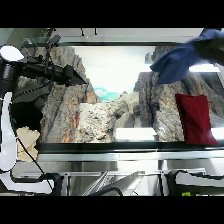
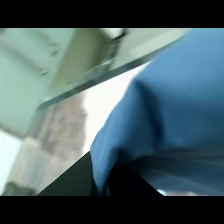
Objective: Fold the shirts.
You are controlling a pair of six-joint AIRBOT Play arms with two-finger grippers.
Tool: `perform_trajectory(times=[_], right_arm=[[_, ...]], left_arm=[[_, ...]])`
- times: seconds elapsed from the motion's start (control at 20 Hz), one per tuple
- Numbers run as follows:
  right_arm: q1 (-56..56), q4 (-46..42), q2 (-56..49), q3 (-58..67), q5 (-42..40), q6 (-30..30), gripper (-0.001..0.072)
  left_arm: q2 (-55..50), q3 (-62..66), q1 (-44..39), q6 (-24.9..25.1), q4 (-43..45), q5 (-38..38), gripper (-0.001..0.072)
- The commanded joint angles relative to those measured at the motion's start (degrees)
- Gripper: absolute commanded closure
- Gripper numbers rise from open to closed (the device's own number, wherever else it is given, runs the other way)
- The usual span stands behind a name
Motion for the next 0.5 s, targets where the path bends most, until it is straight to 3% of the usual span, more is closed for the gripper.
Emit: perform_trajectory(times=[0.0,0.2,0.45], right_arm=[[-8.98,-9.68,-0.85,0.35,1.07,6.08,0.0695],[-10.45,-9.01,-5.18,0.37,0.59,5.42,0.0695],[-10.51,5.86,-12.15,5.01,-4.59,-3.10,0.0695]], left_arm=[[0.00,-0.02,-0.02,0.00,0.00,0.00,0.0696],[0.00,-0.02,-0.04,0.02,0.02,0.00,0.0696],[0.00,-0.02,-0.02,0.02,0.02,0.07,0.0696]])
